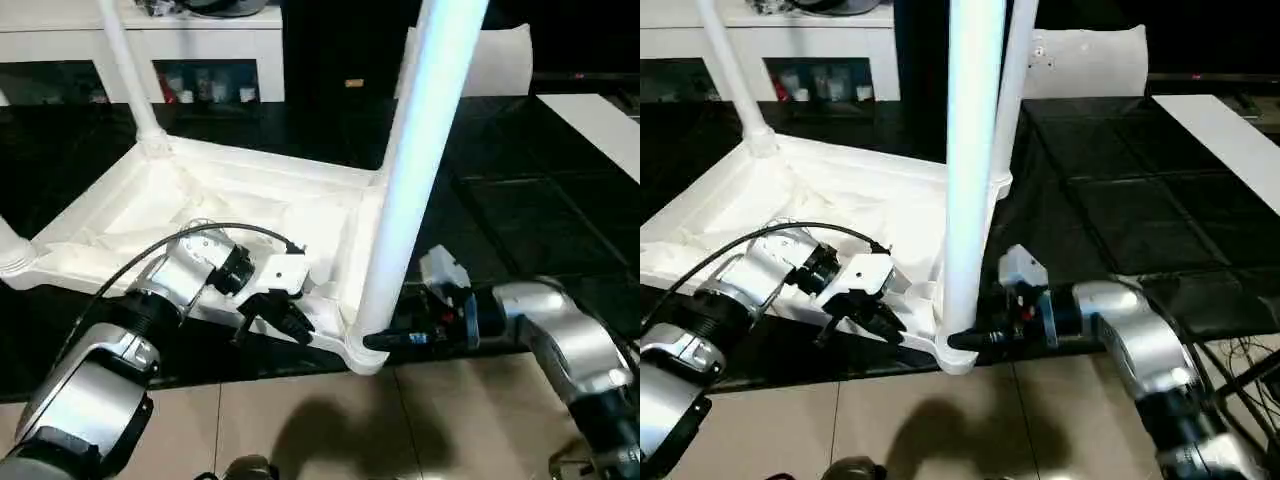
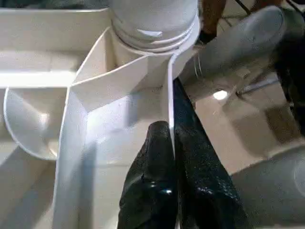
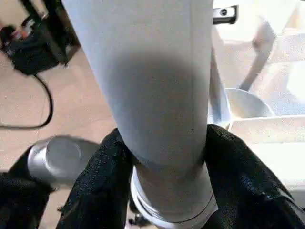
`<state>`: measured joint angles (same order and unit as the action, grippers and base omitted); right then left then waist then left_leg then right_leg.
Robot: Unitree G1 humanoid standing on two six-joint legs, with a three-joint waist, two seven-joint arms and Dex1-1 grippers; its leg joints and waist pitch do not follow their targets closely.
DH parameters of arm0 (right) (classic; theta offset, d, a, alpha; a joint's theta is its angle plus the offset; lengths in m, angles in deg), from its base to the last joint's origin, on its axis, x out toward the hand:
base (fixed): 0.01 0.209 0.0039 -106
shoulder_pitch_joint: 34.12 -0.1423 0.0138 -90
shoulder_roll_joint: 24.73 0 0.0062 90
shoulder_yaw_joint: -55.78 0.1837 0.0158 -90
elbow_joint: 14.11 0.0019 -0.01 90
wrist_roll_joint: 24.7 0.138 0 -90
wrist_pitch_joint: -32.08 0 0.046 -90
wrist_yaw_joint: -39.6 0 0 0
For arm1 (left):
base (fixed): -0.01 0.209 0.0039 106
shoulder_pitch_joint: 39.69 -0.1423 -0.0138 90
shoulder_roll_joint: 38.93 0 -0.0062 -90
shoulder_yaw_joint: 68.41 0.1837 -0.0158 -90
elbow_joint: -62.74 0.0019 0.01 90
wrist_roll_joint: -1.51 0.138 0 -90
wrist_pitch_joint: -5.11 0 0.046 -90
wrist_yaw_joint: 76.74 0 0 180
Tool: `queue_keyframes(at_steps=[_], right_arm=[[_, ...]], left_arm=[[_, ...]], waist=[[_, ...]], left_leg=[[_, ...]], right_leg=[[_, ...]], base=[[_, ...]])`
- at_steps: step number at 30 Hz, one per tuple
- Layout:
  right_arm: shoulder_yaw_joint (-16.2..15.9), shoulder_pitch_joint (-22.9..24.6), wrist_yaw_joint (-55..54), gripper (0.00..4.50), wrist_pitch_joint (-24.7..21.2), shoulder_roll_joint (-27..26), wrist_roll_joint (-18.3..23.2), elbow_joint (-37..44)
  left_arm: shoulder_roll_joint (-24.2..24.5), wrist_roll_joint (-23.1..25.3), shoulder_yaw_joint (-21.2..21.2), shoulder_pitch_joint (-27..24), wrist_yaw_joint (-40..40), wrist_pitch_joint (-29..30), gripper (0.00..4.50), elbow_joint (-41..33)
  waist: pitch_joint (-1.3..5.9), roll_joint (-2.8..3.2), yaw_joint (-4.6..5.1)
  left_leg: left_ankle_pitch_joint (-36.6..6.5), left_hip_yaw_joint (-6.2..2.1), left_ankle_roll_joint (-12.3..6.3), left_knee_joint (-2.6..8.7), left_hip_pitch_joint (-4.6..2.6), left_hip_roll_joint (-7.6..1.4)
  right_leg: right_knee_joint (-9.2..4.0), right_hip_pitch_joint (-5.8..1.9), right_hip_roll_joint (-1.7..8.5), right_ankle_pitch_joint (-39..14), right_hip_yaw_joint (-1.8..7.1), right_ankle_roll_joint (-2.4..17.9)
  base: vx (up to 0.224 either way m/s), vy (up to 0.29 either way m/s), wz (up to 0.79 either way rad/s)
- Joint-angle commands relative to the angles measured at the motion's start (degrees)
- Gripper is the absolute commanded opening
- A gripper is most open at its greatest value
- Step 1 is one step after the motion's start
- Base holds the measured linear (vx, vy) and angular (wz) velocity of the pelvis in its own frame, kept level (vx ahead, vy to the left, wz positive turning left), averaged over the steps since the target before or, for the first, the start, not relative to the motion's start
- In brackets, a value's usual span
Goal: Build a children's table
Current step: Rotate leg to tighten
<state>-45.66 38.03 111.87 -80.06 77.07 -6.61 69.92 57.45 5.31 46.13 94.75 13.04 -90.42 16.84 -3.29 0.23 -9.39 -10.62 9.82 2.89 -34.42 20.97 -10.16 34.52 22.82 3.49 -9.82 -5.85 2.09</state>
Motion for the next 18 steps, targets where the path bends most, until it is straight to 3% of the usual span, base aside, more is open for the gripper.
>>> queue_keyframes(at_steps=[1, 3, 4, 5, 7, 8, 9, 10, 11, 12, 13, 14, 15, 16, 17, 18], right_arm=[[-0.18, 1.51, -5.51, 1.94, -1.37, -3.49, 1.56, 3.73], [0.58, 1.96, -13.93, 1.94, -1.73, -7.26, -1.60, 3.90], [0.76, 1.90, -17.39, 1.94, -1.93, -8.83, -3.08, 3.64], [0.86, 1.89, -19.41, 1.94, -2.23, -9.72, -3.94, 3.65], [2.12, 0.65, -29.06, 1.93, -5.22, -14.94, -6.17, 2.44], [2.56, 0.08, -32.57, 1.93, -6.10, -16.81, -7.03, 1.91], [3.31, -0.97, -37.24, 1.92, -7.48, -19.83, -7.68, 0.72], [4.10, -2.28, -41.87, 1.92, -8.54, -22.83, -8.29, -0.82], [4.36, -2.76, -43.36, 1.91, -8.75, -23.73, -8.53, -1.40], [4.79, -3.61, -46.14, 1.91, -9.11, -25.52, -8.92, -2.35], [5.53, -5.23, -50.41, 1.91, -8.75, -27.81, -9.89, -4.52], [6.43, -6.90, -55.33, 1.91, -8.41, -30.48, -11.20, -6.73], [6.48, -7.22, -56.18, 1.91, -8.23, -30.82, -11.59, -7.12], [6.64, -7.66, -57.72, 1.91, -8.27, -31.54, -12.50, -7.45], [6.81, -7.75, -57.92, 1.91, -7.74, -31.78, -12.65, -7.56], [6.81, -7.75, -57.92, 1.91, -7.74, -31.78, -12.65, -7.56]], left_arm=[[-1.60, 0.13, -1.94, 0.35, -7.36, 3.67, 0.00, -0.71], [-2.99, -0.14, -3.21, 0.23, -11.58, 6.89, 0.00, -1.19], [-3.61, -0.11, -3.65, 0.21, -13.43, 8.11, 0.00, -1.35], [-3.98, 0.01, -3.93, 0.19, -14.54, 8.86, 0.00, -1.51], [-6.07, 0.68, -5.06, 0.50, -20.14, 11.68, 0.00, -1.40], [-6.90, 0.86, -5.51, 0.72, -22.12, 12.74, 0.00, -1.25], [-8.38, 0.91, -6.40, 1.16, -25.70, 14.06, 0.00, -0.78], [-10.01, 0.83, -7.38, 1.75, -29.37, 15.46, 0.00, -0.24], [-10.54, 0.79, -7.67, 1.96, -30.48, 15.93, 0.00, -0.08], [-11.55, 0.83, -8.27, 2.29, -32.76, 17.09, 0.00, -0.04], [-13.02, 0.80, -9.14, 2.97, -36.08, 18.33, 0.00, 0.27], [-14.63, 0.90, -10.14, 3.59, -39.86, 19.92, 0.00, 0.29], [-14.92, 0.98, -10.25, 3.72, -40.56, 19.84, 0.00, 0.37], [-15.44, 1.35, -10.51, 3.83, -41.77, 19.88, 0.00, 0.27], [-15.60, 1.66, -10.36, 3.71, -41.79, 19.86, 0.00, -0.01], [-15.60, 1.66, -10.36, 3.71, -41.79, 19.86, 0.00, -0.01]], waist=[[4.06, 0.04, 0.61], [3.84, 0.24, 1.07], [3.64, -0.10, 1.71], [3.57, -0.08, 1.93], [3.09, 0.29, 3.13], [3.05, 0.15, 4.11], [2.97, 0.61, 4.46], [3.16, 0.75, 5.53], [3.42, 0.95, 6.42], [3.42, 0.86, 6.78], [3.52, 0.93, 6.99], [3.44, 0.79, 7.67], [3.53, 0.76, 7.93], [3.83, 0.69, 7.74], [3.83, 0.69, 7.74], [3.93, 0.60, 7.47]], left_leg=[[-9.50, -1.07, -2.24, 3.94, -0.86, -3.63], [-11.18, -1.17, -0.82, 4.15, -1.08, -3.49], [-13.09, -1.28, -0.10, 4.21, -1.05, -3.06], [-13.75, -1.31, 0.16, 4.18, -1.26, -2.93], [-16.86, -1.58, 0.88, 4.40, -1.54, -2.82], [-19.40, -1.95, 1.27, 4.44, -1.78, -2.67], [-20.53, -2.13, 1.59, 4.52, -1.91, -2.83], [-22.69, -2.43, 1.83, 4.63, -2.23, -3.01], [-23.55, -2.82, 1.85, 4.99, -1.76, -3.35], [-23.69, -2.87, 1.60, 5.08, -1.55, -3.34], [-23.27, -2.64, 1.38, 5.02, -1.91, -3.34], [-22.51, -2.57, 1.53, 4.98, -1.62, -3.16], [-22.27, -2.55, 1.64, 4.92, -1.62, -3.05], [-18.58, -2.19, 0.47, 4.74, -1.37, -2.95], [-18.58, -2.19, 0.47, 4.74, -1.37, -2.95], [-15.35, -1.88, -0.43, 4.72, -1.07, -3.04]], right_leg=[[-5.09, -2.93, 6.10, -20.14, 3.63, 7.06], [-5.47, -2.62, 6.04, -23.46, 3.56, 6.18], [-6.09, -2.80, 6.04, -27.51, 3.15, 5.00], [-6.40, -2.67, 6.02, -29.42, 3.04, 4.29], [-7.31, -2.42, 5.88, -34.67, 2.58, 2.44], [-7.92, -2.71, 5.91, -36.61, 1.81, 1.51], [-7.91, -2.76, 5.99, -36.72, 1.67, 1.43], [-8.11, -2.81, 5.99, -35.47, 1.12, 1.86], [-7.85, -3.50, 6.08, -32.20, 0.82, 2.39], [-7.85, -3.67, 6.08, -31.05, 0.70, 2.29], [-7.74, -3.26, 6.41, -28.62, 1.06, 3.25], [-7.35, -3.08, 6.54, -27.38, 1.36, 4.79], [-7.23, -3.09, 6.53, -27.22, 1.43, 5.27], [-7.00, -3.27, 6.62, -23.67, 2.06, 6.26], [-7.00, -3.27, 6.62, -23.67, 2.06, 6.26], [-6.49, -3.38, 6.57, -19.50, 2.48, 7.28]], base=[[0.000, 0.000, 0.00], [0.000, 0.000, 0.00], [0.000, 0.000, 0.00], [0.000, 0.000, 0.00], [0.000, 0.000, 0.00], [0.000, 0.000, 0.00], [0.000, 0.000, 0.00], [0.000, 0.000, 0.00], [-0.011, 0.055, -0.10], [-0.011, 0.055, -0.10], [0.007, 0.053, -0.03], [0.000, 0.000, 0.00], [0.000, 0.000, 0.00], [0.000, 0.000, 0.00], [0.000, 0.000, 0.00], [0.000, 0.000, 0.00]])
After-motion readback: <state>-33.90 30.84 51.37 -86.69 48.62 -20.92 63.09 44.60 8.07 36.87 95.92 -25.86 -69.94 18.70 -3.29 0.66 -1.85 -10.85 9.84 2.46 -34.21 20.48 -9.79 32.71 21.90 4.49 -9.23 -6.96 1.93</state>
